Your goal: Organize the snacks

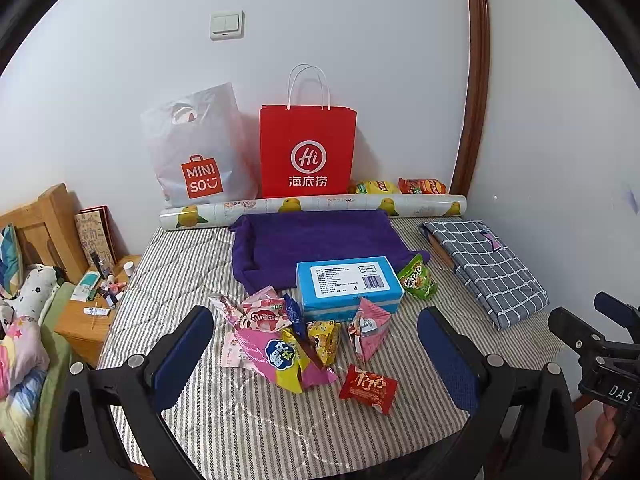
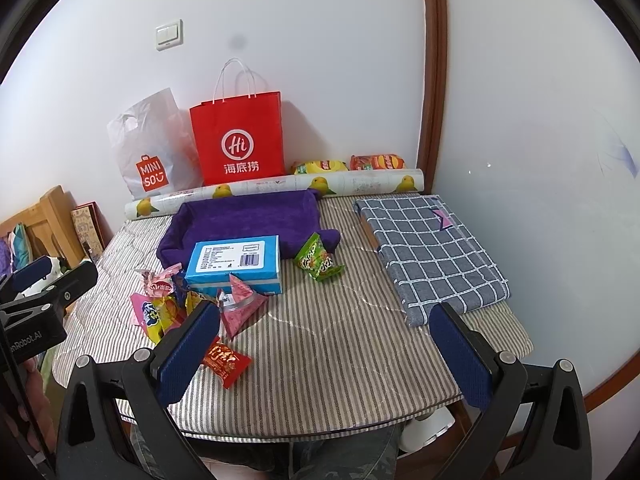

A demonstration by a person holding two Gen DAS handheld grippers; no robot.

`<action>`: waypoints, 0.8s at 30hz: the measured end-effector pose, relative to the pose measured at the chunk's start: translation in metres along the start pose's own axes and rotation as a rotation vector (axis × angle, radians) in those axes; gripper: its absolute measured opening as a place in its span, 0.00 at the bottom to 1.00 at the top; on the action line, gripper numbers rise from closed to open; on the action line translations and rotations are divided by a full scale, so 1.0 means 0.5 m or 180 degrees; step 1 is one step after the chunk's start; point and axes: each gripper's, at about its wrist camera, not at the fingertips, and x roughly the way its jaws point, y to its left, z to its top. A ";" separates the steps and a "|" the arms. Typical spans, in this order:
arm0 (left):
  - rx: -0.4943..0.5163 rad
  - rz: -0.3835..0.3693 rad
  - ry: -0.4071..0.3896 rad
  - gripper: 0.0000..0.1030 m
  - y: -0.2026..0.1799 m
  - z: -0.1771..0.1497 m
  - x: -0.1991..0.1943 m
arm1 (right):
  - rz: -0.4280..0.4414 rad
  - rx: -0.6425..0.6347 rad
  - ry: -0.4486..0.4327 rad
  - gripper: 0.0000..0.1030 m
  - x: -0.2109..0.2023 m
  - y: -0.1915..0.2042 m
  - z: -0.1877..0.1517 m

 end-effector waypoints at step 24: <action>-0.0082 0.0046 0.0243 1.00 0.046 -0.015 0.091 | 0.0088 0.0012 0.0250 1.00 0.103 0.001 -0.022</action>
